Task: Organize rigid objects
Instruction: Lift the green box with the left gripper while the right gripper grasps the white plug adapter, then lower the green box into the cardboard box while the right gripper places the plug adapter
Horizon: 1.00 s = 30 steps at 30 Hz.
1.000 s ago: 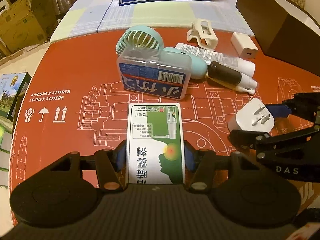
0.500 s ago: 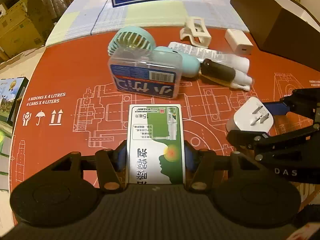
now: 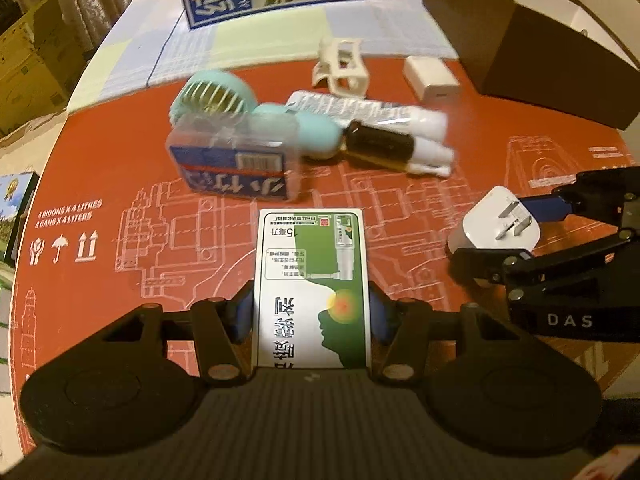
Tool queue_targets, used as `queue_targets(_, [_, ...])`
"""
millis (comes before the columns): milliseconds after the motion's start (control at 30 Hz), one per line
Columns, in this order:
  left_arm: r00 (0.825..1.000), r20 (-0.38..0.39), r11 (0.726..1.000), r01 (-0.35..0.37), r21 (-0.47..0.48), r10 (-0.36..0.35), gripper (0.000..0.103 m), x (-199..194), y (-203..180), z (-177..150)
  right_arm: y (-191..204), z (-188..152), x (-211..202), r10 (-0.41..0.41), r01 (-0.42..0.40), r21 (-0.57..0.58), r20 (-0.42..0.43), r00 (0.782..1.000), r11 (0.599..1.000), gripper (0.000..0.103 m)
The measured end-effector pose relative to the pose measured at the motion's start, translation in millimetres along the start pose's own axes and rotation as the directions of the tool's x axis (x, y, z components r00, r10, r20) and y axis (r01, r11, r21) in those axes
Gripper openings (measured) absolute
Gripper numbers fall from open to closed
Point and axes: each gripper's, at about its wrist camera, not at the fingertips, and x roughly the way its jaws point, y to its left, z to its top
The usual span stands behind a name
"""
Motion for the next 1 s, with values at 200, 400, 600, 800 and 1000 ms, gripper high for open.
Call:
queue_targets(200, [0.999,0.027,0.999,0.018,0.029,-0.019,0.051,-9,-19,13,-19,-4,-16,-0.016,0.015,0.039,0.021,1.0,0.999,0.056])
queue_targets(400, [0.998,0.052,0.997,0.042,0.062,-0.045,0.051,-17,-41,27,-39,-5,-34,-0.025,0.022,0.079,0.038,0.999,0.997,0.056])
queue_targets(600, [0.993,0.09,0.993,0.063,0.102,-0.073,0.051,-27,-67,47,-61,-4,-58,-0.031,0.023,0.114,0.072,0.997,0.993,0.056])
queue_targets(800, [0.984,0.139,0.986,0.095,0.138,-0.114,0.051,-40,-95,77,-92,2,-86,-0.043,0.024,0.164,0.112,0.993,0.986,0.056])
queue_targets(1000, [0.97,0.177,0.975,0.132,0.178,-0.164,0.051,-49,-126,115,-135,12,-122,-0.076,0.038,0.223,0.165,0.983,0.974,0.056])
